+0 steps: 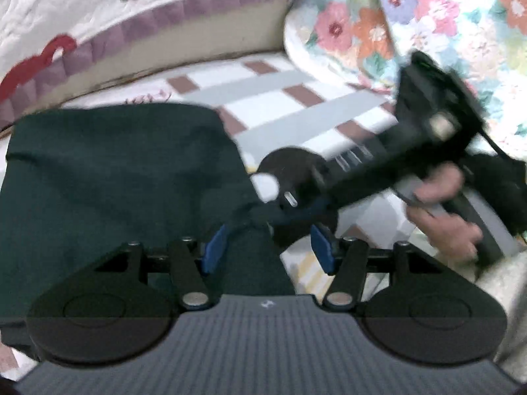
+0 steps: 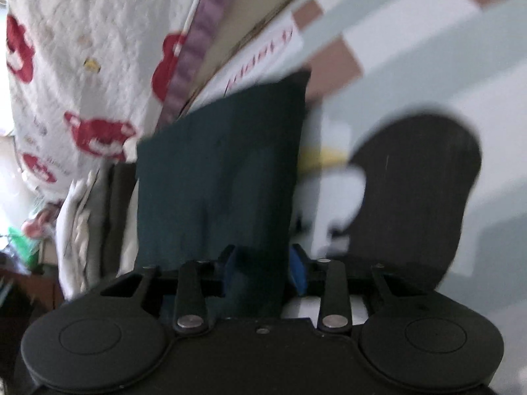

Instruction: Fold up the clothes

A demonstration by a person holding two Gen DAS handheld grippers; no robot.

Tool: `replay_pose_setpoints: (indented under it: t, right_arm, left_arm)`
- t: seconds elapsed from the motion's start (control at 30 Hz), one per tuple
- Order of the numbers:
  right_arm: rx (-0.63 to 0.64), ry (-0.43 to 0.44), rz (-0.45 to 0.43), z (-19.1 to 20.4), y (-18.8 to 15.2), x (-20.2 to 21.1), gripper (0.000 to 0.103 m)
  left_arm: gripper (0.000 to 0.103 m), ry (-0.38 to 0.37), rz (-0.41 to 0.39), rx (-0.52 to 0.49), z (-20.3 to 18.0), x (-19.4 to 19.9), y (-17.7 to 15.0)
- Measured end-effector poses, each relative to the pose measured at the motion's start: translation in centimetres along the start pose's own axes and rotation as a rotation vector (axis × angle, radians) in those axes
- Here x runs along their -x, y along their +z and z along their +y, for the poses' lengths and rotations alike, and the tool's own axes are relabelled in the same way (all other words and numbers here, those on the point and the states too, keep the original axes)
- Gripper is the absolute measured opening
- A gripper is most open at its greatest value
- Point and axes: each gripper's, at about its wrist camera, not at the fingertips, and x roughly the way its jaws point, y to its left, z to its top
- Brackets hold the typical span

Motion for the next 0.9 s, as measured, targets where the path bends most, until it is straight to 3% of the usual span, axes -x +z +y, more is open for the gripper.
replay_pose_setpoints:
  t: [0.1,0.27,0.4,0.5,0.53,0.57,0.6,0.67,0.77,0.9]
  right_arm:
    - [0.036,0.019,0.040,0.5,-1.4,-0.6,0.031]
    - [0.101,0.047,0.227,1.7,-1.6,-1.5,0.002]
    - [0.107,0.040,0.294,2.1,-2.8,-2.3,0.002]
    - [0.062,0.072,0.218,1.9,-1.8,-1.0,0.008]
    - [0.022,0.070,0.165,1.4,-1.2,0.0,0.014]
    - [-0.026,0.069,0.108,0.8,-0.5,1.1,0.037]
    - [-0.091,0.071,0.044,0.0,0.1,2.3,0.046]
    - [-0.204,0.074,-0.069,-1.6,1.2,4.5,0.049]
    - [-0.157,0.003,-0.076,-1.8,1.4,5.1,0.049]
    - [-0.191,0.045,-0.040,-2.7,0.7,2.4,0.049]
  left_arm:
    - [0.058,-0.016,0.004,0.042,1.0,0.2,0.1]
    - [0.059,-0.005,0.000,0.023,1.3,0.5,0.1]
    - [0.059,0.021,0.003,-0.025,1.0,0.3,0.1]
    - [0.060,0.040,0.006,-0.061,0.8,0.2,0.1]
    - [0.060,0.046,0.006,-0.073,0.7,0.2,0.1]
    - [0.063,0.052,0.007,-0.085,0.7,0.1,0.1]
    - [0.063,0.059,0.008,-0.097,0.6,0.1,0.1]
    - [0.064,0.057,0.019,-0.142,-0.5,-0.7,0.1]
    - [0.073,0.062,0.043,-0.145,-1.8,-2.7,-0.2]
    - [0.072,0.219,0.095,-0.274,-3.6,-4.4,-1.3]
